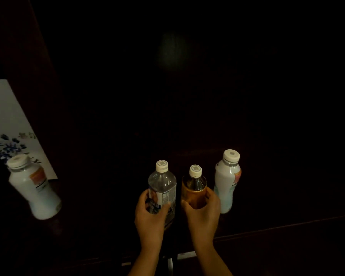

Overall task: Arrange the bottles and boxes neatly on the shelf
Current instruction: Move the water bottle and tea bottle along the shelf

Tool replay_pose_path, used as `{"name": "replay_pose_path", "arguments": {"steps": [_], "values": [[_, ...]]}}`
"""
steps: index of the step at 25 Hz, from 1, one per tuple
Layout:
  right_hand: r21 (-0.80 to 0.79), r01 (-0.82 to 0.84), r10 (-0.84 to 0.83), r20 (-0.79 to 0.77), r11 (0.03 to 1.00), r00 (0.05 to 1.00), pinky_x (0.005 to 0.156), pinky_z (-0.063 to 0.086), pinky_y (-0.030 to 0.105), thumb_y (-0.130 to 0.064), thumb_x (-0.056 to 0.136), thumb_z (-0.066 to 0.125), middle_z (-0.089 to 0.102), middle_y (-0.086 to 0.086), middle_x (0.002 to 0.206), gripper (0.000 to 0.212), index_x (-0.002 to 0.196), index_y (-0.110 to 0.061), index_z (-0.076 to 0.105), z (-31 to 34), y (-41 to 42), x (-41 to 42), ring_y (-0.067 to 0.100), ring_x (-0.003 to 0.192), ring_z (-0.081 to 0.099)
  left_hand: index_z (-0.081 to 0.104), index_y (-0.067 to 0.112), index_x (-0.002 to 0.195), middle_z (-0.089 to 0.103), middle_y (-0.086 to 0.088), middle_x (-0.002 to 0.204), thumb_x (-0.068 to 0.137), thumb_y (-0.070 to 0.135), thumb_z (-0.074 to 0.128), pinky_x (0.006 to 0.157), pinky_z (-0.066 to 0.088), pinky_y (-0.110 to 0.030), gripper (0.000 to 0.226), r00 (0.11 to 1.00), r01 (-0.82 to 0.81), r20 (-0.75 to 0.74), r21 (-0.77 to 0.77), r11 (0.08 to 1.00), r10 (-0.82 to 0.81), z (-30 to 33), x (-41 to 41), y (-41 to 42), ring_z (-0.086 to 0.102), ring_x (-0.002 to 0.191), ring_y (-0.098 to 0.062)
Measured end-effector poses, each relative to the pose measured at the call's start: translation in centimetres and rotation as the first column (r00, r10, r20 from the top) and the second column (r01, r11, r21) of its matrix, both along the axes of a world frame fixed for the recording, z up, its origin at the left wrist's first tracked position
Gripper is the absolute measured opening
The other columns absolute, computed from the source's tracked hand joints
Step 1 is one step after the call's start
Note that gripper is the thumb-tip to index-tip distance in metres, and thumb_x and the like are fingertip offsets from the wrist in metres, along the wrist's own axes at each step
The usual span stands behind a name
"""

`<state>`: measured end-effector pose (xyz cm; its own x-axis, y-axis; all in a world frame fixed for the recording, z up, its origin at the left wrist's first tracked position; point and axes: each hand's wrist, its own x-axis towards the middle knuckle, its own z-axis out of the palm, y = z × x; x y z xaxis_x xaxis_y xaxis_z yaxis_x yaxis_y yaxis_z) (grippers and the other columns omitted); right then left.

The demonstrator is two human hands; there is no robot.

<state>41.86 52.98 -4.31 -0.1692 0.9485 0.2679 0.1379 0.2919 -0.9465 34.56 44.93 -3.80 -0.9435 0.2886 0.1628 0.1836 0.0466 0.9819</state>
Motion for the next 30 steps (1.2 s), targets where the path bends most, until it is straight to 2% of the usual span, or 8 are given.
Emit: {"name": "replay_pose_path", "arguments": {"steps": [4, 8, 13, 16, 19, 25, 28, 30], "values": [[-0.013, -0.025, 0.026, 0.010, 1.000, 1.000, 0.090, 0.048, 0.035, -0.021, 0.059, 0.083, 0.051, -0.002, 0.115, 0.073, 0.121, -0.024, 0.045, -0.4, 0.8, -0.6, 0.017, 0.111, 0.050, 0.048, 0.017, 0.127, 0.056, -0.008, 0.128, 0.067, 0.011, 0.078, 0.097, 0.048, -0.044, 0.067, 1.000, -0.018, -0.021, -0.022, 1.000, 0.017, -0.5, -0.2, 0.6, 0.051, 0.118, -0.023], [0.011, -0.029, 0.028, 0.034, 1.000, 0.999, 0.089, 0.046, 0.032, -0.027, 0.060, 0.083, 0.050, -0.003, 0.119, 0.076, 0.124, -0.027, 0.042, -0.8, 0.9, -0.4, 0.015, 0.113, 0.049, 0.046, 0.018, 0.128, 0.054, -0.006, 0.131, 0.067, 0.014, 0.078, 0.098, 0.047, -0.044, 0.069, 1.000, 0.001, -0.030, -0.035, 0.999, -0.002, -1.0, -0.5, 0.7, 0.050, 0.120, -0.022], [-0.003, -0.064, 0.064, 0.032, 0.998, 0.997, 0.091, 0.045, 0.034, -0.027, 0.062, 0.082, 0.050, -0.003, 0.122, 0.078, 0.128, -0.028, 0.040, -1.3, 1.0, -0.2, 0.014, 0.116, 0.047, 0.049, 0.028, 0.126, 0.056, 0.005, 0.125, 0.068, 0.015, 0.078, 0.083, 0.043, -0.020, 0.067, 0.997, 0.079, -0.016, -0.017, 0.997, -0.079, -1.4, -1.0, 0.3, 0.051, 0.113, -0.011], [-0.016, -0.123, 0.123, -0.017, 0.992, 0.992, 0.096, 0.042, 0.032, -0.021, 0.065, 0.081, 0.047, -0.009, 0.123, 0.079, 0.132, -0.027, 0.039, -1.8, 1.1, 0.2, 0.009, 0.117, 0.042, 0.047, 0.032, 0.129, 0.056, 0.011, 0.118, 0.070, 0.016, 0.076, 0.079, 0.040, -0.012, 0.067, 0.993, 0.120, -0.001, -0.010, 0.993, -0.120, -1.6, -1.1, 0.0, 0.050, 0.106, 0.000], [-0.044, -0.185, 0.182, -0.073, 0.982, 0.981, 0.098, 0.041, 0.029, -0.015, 0.066, 0.079, 0.045, -0.014, 0.119, 0.079, 0.133, -0.028, 0.039, -2.0, 1.4, 0.6, 0.005, 0.116, 0.043, 0.045, 0.032, 0.131, 0.054, 0.014, 0.117, 0.071, 0.019, 0.076, 0.068, 0.039, -0.004, 0.069, 0.989, 0.147, 0.003, -0.013, 0.989, -0.147, -1.6, -1.1, -0.2, 0.047, 0.103, 0.007], [-0.033, -0.250, 0.247, -0.086, 0.968, 0.965, 0.093, 0.041, 0.025, -0.010, 0.067, 0.078, 0.049, -0.006, 0.125, 0.078, 0.133, -0.023, 0.040, -1.8, 2.0, 1.2, 0.005, 0.113, 0.045, 0.044, 0.033, 0.131, 0.058, 0.007, 0.123, 0.071, 0.020, 0.076, 0.069, 0.041, -0.006, 0.069, 0.983, 0.182, 0.011, 0.004, 0.983, -0.182, -1.4, -1.3, -0.4, 0.050, 0.105, 0.002], [-0.018, -0.280, 0.279, -0.045, 0.960, 0.959, 0.098, 0.044, 0.033, -0.011, 0.068, 0.078, 0.049, 0.000, 0.131, 0.078, 0.134, -0.020, 0.038, -1.7, 2.4, 1.4, 0.010, 0.117, 0.046, 0.044, 0.028, 0.132, 0.057, 0.002, 0.129, 0.071, 0.016, 0.076, 0.081, 0.041, -0.012, 0.070, 0.974, 0.228, 0.010, 0.001, 0.974, -0.228, -1.1, -1.9, -0.4, 0.050, 0.120, -0.012], [-0.024, -0.307, 0.307, -0.035, 0.951, 0.951, 0.095, 0.045, 0.029, -0.010, 0.069, 0.076, 0.050, 0.005, 0.134, 0.078, 0.136, -0.018, 0.036, -1.6, 2.6, 1.5, 0.011, 0.118, 0.047, 0.039, 0.028, 0.135, 0.053, 0.006, 0.130, 0.071, 0.014, 0.076, 0.090, 0.040, -0.021, 0.076, 0.968, 0.249, 0.013, 0.010, 0.968, -0.250, -0.8, -1.7, -0.5, 0.046, 0.127, -0.018]]}}
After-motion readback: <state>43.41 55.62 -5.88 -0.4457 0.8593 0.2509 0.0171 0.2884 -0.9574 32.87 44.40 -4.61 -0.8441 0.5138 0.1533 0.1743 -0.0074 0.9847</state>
